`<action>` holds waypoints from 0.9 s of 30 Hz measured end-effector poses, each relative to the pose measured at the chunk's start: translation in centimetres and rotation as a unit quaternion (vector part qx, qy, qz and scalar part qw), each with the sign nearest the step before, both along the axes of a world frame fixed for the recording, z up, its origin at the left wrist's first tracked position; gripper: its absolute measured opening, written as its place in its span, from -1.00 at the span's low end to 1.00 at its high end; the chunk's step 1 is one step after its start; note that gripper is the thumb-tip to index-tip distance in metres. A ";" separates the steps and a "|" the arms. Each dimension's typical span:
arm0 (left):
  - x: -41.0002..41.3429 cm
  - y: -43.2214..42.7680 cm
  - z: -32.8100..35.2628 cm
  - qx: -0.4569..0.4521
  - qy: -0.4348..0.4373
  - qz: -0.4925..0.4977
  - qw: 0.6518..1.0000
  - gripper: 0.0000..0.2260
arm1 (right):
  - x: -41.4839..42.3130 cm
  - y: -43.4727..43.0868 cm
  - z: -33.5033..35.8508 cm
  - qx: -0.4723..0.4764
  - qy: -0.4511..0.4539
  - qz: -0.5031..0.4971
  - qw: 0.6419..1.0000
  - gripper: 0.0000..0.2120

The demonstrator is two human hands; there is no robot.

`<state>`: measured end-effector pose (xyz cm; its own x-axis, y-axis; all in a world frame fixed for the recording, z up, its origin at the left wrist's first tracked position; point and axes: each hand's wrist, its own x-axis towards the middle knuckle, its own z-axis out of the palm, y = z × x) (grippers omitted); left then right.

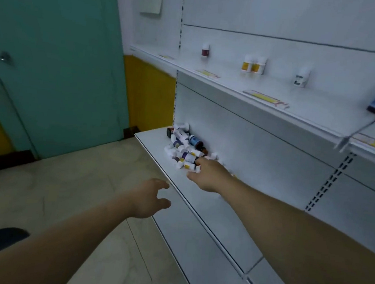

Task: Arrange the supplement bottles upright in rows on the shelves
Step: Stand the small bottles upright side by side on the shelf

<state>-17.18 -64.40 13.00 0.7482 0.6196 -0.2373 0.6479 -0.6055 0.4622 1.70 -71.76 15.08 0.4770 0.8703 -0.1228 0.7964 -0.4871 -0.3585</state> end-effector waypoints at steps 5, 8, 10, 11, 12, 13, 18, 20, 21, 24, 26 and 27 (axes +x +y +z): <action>0.8 10.3 -1.4 -0.024 0.037 -0.040 0.998 -0.47 | 0.6 6.5 -2.6 -0.012 0.047 -0.048 0.998 -0.45; 3.1 15.7 -2.2 -0.029 0.049 -0.057 0.997 -0.46 | 2.3 10.5 -4.2 -0.023 0.050 -0.082 0.995 -0.47; 5.1 19.2 -3.2 -0.034 0.050 -0.067 0.996 -0.47 | 3.8 13.4 -5.7 -0.024 0.059 -0.104 0.993 -0.49; 6.2 20.9 -3.8 -0.031 0.053 -0.073 0.995 -0.47 | 4.6 14.9 -6.7 -0.022 0.066 -0.112 0.991 -0.49; 7.3 22.5 -4.4 -0.028 0.059 -0.080 0.995 -0.48 | 5.4 16.4 -7.7 -0.020 0.072 -0.118 0.990 -0.50; 8.3 24.1 -5.1 -0.024 0.065 -0.086 0.994 -0.48 | 6.3 18.0 -8.7 -0.018 0.077 -0.124 0.989 -0.50; 13.7 31.8 -8.8 -0.028 0.079 -0.120 0.989 -0.49 | 9.8 24.2 -14.2 -0.041 0.128 -0.175 0.975 -0.46; 15.9 34.2 -10.6 -0.031 0.080 -0.138 0.987 -0.48 | 10.3 25.8 -16.4 -0.037 0.144 -0.191 0.970 -0.53; 17.1 35.3 -11.5 -0.032 0.078 -0.145 0.986 -0.47 | 10.6 26.6 -17.4 -0.040 0.148 -0.193 0.969 -0.57; 20.7 38.2 -14.4 -0.002 0.070 -0.184 0.980 -0.45 | 11.1 28.7 -20.3 -0.058 0.173 -0.223 0.958 -0.55; 23.0 39.5 -16.6 0.046 0.030 -0.229 0.972 -0.48 | 11.1 30.1 -22.3 -0.056 0.165 -0.271 0.947 -0.53; 24.0 40.0 -17.7 0.065 0.002 -0.254 0.965 -0.51 | 11.0 30.7 -23.2 -0.036 0.160 -0.316 0.934 -0.52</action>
<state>6.85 -24.40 -4.70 0.9627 0.1975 -0.1849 0.2532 -0.8985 0.3586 12.68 -41.09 -8.13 0.8218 0.4109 -0.3947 0.1985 -0.8558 -0.4777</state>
